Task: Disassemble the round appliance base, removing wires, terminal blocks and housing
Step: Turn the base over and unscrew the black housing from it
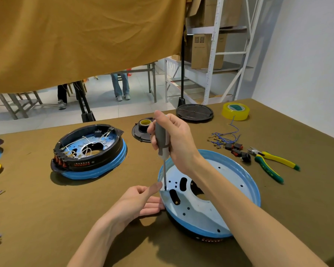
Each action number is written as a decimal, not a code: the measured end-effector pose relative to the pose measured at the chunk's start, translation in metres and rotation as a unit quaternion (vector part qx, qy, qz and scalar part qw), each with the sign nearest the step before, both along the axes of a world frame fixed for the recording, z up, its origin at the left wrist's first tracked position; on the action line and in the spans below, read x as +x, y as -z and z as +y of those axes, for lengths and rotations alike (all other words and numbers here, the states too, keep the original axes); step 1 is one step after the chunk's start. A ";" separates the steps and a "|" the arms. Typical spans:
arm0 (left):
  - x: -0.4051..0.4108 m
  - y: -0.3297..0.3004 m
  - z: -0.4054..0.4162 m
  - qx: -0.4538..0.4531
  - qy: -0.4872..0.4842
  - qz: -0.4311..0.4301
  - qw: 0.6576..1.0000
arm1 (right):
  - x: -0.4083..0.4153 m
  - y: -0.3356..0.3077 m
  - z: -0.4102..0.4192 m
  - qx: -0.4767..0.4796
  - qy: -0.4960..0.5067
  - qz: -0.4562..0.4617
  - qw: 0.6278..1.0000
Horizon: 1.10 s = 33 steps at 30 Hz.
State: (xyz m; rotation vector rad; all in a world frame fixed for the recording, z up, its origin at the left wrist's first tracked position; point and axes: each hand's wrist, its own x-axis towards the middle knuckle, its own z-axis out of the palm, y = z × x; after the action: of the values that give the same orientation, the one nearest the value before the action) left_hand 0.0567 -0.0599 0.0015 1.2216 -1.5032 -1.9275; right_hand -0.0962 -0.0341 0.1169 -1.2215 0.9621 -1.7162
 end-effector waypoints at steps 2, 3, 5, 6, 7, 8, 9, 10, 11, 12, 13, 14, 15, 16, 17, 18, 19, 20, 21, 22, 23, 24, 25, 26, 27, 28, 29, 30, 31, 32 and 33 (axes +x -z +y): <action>-0.002 -0.001 0.000 0.001 -0.004 -0.005 1.000 | 0.002 -0.001 0.002 0.000 -0.026 0.003 1.000; -0.002 -0.001 0.001 -0.002 -0.005 -0.008 1.000 | 0.004 -0.001 0.002 0.003 -0.032 0.004 0.999; -0.002 -0.001 0.001 -0.006 -0.007 -0.009 1.000 | 0.008 -0.001 0.002 0.016 -0.038 -0.012 0.999; -0.002 -0.001 0.000 -0.009 -0.007 -0.008 1.000 | 0.010 -0.002 0.002 0.020 -0.043 -0.021 0.999; -0.002 0.000 0.000 -0.009 -0.006 -0.007 1.000 | 0.011 -0.003 0.001 0.021 -0.042 -0.021 0.999; -0.001 0.000 0.000 -0.008 -0.004 -0.006 1.000 | 0.012 -0.003 0.001 0.020 -0.030 -0.011 0.999; -0.001 0.001 0.000 -0.008 -0.002 -0.004 1.000 | 0.012 -0.004 0.001 0.019 -0.011 0.004 1.000; -0.001 0.001 0.000 -0.010 0.000 -0.004 1.000 | 0.011 -0.004 0.000 0.021 0.011 0.015 1.000; -0.001 0.001 -0.001 -0.012 0.003 -0.004 1.000 | 0.011 -0.003 0.001 0.024 0.032 0.020 0.999; 0.000 0.001 -0.001 -0.013 0.005 -0.006 1.000 | 0.010 -0.003 0.002 0.026 0.050 0.024 0.998; 0.000 0.001 -0.002 -0.014 0.006 -0.008 1.000 | 0.009 -0.002 0.002 0.025 0.061 0.025 0.998; -0.001 0.002 -0.002 -0.013 0.007 -0.010 1.000 | 0.009 -0.002 0.003 0.022 0.069 0.025 0.997; -0.001 0.002 -0.002 -0.012 0.008 -0.010 1.000 | 0.007 -0.002 0.003 0.017 0.074 0.022 0.997; -0.001 0.002 -0.003 -0.011 0.009 -0.009 1.000 | 0.006 -0.002 0.003 0.013 0.075 0.018 0.997; -0.001 0.002 -0.003 -0.009 0.008 -0.009 1.000 | 0.006 -0.003 0.003 0.014 0.072 0.013 0.997; -0.001 0.002 -0.003 -0.007 0.007 -0.009 1.000 | 0.006 -0.004 0.002 0.018 0.066 0.009 0.998; -0.001 0.002 -0.003 -0.004 0.006 -0.009 1.000 | 0.006 -0.005 0.002 0.022 0.058 0.004 0.998; -0.001 0.002 -0.003 -0.003 0.004 -0.011 1.000 | 0.006 -0.007 0.002 0.026 0.048 -0.004 0.998; -0.001 0.002 -0.002 -0.003 0.004 -0.013 1.000 | 0.006 -0.008 0.002 0.029 0.033 -0.020 0.999; 0.000 0.001 -0.002 -0.003 0.006 -0.017 1.000 | 0.004 -0.009 0.003 0.034 0.010 -0.042 0.998; 0.000 0.001 -0.002 -0.004 0.008 -0.020 1.000 | 0.003 -0.010 0.003 0.038 -0.016 -0.062 0.997; 0.000 0.001 -0.002 -0.005 0.010 -0.024 1.000 | 0.002 -0.011 0.004 0.041 -0.030 -0.068 0.996; 0.000 0.001 -0.002 -0.006 0.012 -0.026 1.000 | 0.000 -0.009 0.004 0.040 -0.024 -0.057 0.997; 0.000 0.000 -0.002 -0.006 0.013 -0.029 0.999 | -0.001 -0.008 0.005 0.036 -0.005 -0.037 0.999; 0.000 0.000 -0.002 -0.006 0.013 -0.033 0.999 | -0.002 -0.007 0.005 0.032 0.014 -0.017 0.999; -0.001 -0.001 -0.002 -0.005 0.013 -0.038 0.999 | -0.003 -0.007 0.006 0.032 0.028 -0.008 0.999; -0.001 -0.001 -0.002 -0.005 0.013 -0.040 0.999 | -0.004 -0.008 0.007 0.036 0.032 -0.003 0.999; -0.001 0.000 -0.002 -0.006 0.012 -0.042 0.999 | -0.004 -0.010 0.008 0.046 0.030 0.006 0.998; -0.001 0.000 -0.001 -0.006 0.011 -0.044 0.999 | -0.003 -0.012 0.008 0.057 0.028 0.016 0.998; -0.001 0.000 -0.001 -0.006 0.009 -0.047 0.999 | -0.001 -0.013 0.008 0.064 0.025 0.019 0.997; -0.001 0.000 -0.002 -0.005 0.006 -0.049 0.999 | 0.003 -0.013 0.007 0.063 0.021 0.007 0.998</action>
State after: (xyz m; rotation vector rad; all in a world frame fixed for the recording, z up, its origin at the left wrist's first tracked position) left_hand 0.0552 -0.0614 0.0014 1.3236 -1.5702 -1.8894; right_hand -0.0932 -0.0275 0.1302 -1.1400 1.0950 -1.6556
